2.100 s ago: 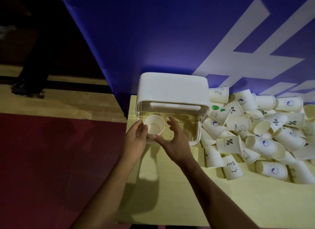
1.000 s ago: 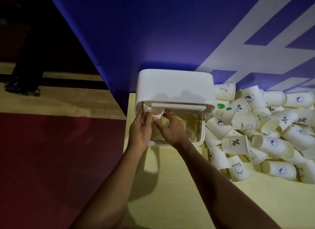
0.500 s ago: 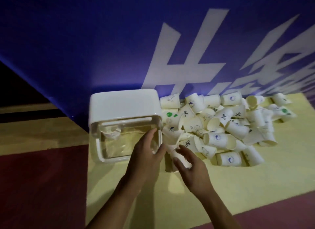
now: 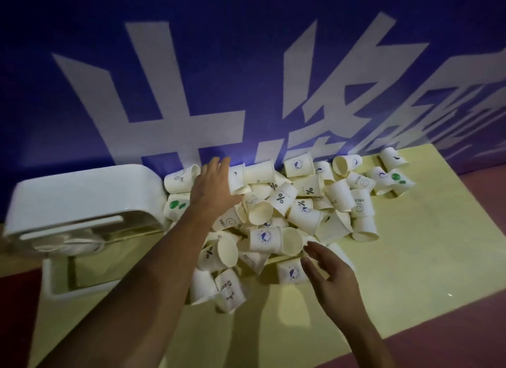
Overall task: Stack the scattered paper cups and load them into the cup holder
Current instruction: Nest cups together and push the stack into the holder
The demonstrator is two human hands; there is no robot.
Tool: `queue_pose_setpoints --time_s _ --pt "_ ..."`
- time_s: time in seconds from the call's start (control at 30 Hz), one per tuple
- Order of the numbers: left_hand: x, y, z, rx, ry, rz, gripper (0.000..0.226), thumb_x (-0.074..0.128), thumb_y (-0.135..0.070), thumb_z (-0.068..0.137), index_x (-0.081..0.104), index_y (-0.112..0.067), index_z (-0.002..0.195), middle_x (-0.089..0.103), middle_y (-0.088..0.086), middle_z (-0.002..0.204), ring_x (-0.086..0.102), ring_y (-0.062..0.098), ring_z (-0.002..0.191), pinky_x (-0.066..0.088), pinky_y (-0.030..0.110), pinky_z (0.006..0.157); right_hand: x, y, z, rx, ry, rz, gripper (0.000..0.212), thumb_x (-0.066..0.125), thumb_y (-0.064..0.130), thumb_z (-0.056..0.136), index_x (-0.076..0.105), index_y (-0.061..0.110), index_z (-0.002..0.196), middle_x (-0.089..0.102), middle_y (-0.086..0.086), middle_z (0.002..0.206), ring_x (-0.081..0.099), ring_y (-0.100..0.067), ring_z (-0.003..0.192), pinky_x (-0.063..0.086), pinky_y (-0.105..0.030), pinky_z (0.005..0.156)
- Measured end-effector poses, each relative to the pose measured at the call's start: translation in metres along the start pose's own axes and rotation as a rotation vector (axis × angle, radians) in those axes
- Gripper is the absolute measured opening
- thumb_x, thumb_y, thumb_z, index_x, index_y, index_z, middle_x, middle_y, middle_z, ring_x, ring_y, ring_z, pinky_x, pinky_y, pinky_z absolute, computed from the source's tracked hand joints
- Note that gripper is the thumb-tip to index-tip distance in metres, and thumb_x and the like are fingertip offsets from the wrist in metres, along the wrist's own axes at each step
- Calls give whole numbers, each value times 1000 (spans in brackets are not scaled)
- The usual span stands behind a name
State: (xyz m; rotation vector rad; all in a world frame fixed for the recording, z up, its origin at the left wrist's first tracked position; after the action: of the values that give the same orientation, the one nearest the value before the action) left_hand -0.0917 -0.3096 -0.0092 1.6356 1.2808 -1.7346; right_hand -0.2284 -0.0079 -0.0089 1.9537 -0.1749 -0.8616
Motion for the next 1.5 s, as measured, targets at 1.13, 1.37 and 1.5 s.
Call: queue_pose_setpoints --time_s 1.13,1.37,1.5 --pt "68 -99 -12 -160 279 -677 73 79 -74 67 48 -56 131 66 -28 118 63 1 108 57 38 90 -87 -11 219 -43 -166 -198 67 83 41 81 57 18 138 61 -2 130 55 -20 114 52 -46 97" --pt "69 -112 -10 -133 280 -734 80 68 -89 61 52 -50 129 67 -24 117 65 5 106 58 38 87 -85 -48 245 114 -60 -448 73 81 58 68 58 24 129 70 -1 117 63 -26 103 58 -48 87" --pt "53 -100 -17 -129 175 -735 73 59 -94 64 49 -52 123 68 -25 111 66 3 102 59 41 86 -89 -37 236 45 -111 -324 80 78 51 74 48 24 142 67 -2 127 64 -26 111 57 -50 93"
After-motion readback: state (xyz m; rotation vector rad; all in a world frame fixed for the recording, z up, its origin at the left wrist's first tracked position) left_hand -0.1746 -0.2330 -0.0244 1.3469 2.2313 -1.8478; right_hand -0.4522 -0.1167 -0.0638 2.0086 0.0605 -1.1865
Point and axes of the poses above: each hand's wrist, its own z-axis towards the middle knuckle, its own x-axis out of the palm, y = z × x, the point moved 9 cm from there along z, towards the middle knuckle
